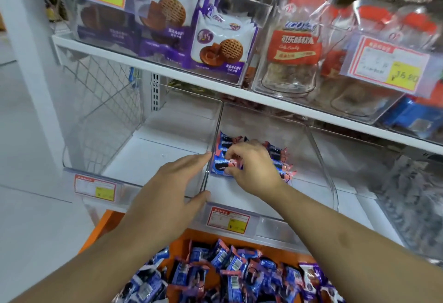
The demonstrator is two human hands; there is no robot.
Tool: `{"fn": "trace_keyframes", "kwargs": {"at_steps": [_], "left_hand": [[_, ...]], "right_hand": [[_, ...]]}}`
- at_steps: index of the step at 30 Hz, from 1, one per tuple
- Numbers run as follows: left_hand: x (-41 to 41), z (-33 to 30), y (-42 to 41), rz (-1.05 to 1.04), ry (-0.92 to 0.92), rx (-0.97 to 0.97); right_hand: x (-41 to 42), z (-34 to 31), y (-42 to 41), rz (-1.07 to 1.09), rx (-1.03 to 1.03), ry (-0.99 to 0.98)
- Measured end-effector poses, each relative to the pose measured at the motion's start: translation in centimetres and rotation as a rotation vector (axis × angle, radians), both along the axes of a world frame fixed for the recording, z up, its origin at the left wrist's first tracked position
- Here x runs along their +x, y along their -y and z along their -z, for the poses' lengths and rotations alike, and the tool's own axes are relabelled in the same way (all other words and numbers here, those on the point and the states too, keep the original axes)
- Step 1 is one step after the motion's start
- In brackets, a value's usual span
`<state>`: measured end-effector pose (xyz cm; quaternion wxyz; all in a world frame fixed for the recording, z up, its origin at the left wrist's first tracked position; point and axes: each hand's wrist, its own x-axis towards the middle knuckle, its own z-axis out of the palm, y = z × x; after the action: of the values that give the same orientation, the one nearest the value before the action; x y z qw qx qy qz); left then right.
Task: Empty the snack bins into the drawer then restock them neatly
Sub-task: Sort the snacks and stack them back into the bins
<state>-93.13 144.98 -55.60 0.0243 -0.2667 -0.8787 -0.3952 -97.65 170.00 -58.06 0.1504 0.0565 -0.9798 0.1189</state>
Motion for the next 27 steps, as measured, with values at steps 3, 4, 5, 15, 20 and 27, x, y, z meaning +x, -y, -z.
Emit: {"fn": "trace_keyframes", "kwargs": {"at_steps": [3, 4, 5, 15, 20, 27], "left_hand": [[-0.5, 0.5, 0.1, 0.011, -0.006, 0.004], [-0.6, 0.5, 0.1, 0.010, -0.015, -0.001], [-0.6, 0.6, 0.1, 0.006, -0.028, -0.006], [1.9, -2.5, -0.2, -0.003, -0.215, -0.114], [5.9, -0.9, -0.7, 0.306, -0.101, -0.175], [6.4, 12.1, -1.0, 0.337, 0.195, -0.503]], "right_hand": [[-1.3, 1.3, -0.1, 0.003, 0.113, -0.042], [-1.5, 1.4, -0.1, 0.000, 0.122, -0.045], [-1.5, 1.5, -0.1, -0.003, 0.130, -0.046], [5.0, -2.9, -0.1, 0.041, -0.083, -0.106], [16.7, -4.3, 1.7, -0.177, -0.169, -0.144], [22.4, 9.6, -1.2, -0.135, -0.095, 0.372]]}}
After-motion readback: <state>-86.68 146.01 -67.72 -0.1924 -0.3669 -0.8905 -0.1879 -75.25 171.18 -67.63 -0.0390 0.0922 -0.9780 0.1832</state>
